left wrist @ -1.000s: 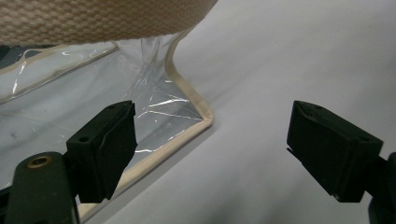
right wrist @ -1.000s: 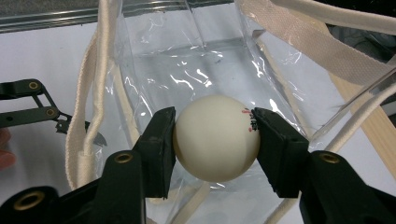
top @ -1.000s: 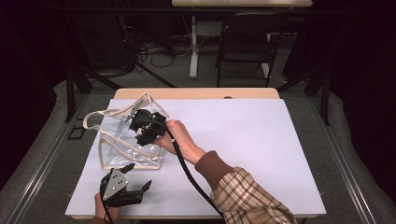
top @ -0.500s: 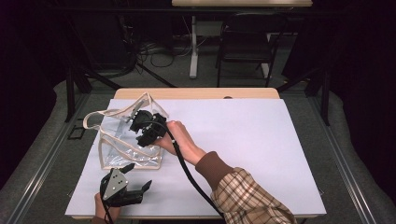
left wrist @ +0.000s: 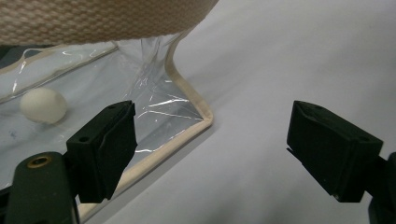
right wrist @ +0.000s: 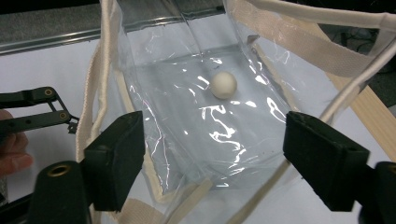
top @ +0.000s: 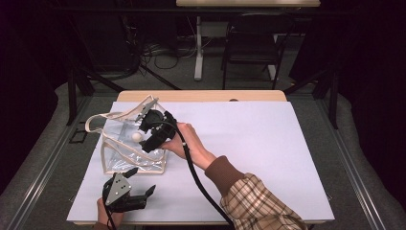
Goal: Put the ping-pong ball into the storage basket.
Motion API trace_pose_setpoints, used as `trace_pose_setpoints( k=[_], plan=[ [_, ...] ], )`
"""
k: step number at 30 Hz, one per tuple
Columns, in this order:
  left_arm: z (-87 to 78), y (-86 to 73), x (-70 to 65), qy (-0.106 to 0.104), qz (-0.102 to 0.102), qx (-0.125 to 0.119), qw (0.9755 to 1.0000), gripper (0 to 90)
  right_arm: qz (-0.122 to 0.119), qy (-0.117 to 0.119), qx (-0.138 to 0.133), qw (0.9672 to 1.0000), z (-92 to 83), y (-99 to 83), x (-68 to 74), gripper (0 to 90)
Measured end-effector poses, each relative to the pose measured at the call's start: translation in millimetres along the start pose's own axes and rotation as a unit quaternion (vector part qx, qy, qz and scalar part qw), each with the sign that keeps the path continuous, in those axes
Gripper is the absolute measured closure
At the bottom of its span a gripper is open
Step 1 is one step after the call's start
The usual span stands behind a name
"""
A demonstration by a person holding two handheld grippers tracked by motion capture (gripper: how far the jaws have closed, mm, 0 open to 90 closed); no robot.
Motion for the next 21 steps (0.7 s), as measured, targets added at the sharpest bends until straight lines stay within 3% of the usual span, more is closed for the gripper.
trace_pose_setpoints(
  k=[10,21],
  plan=[
    [1.1,0.6,-1.4,0.001,0.002,0.002,1.0,16.1,0.008,0.016,-0.017,0.9997,-17.4,-12.4,-0.3,11.6],
    [-0.4,1.7,-1.1,0.004,0.0,-0.003,1.0,16.1,0.021,0.002,-0.029,0.9994,-38.4,-25.5,-12.4,9.2]
  ],
)
Point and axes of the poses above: each handheld gripper's, and its own axes: z roughly forward along the jaws, y roughly out of its top, x roughly to its left, the point moved 10 cm from there along z, roughly forward along the jaws, and after that the axes turned 15 degrees about -z, right-handed, at the moved point
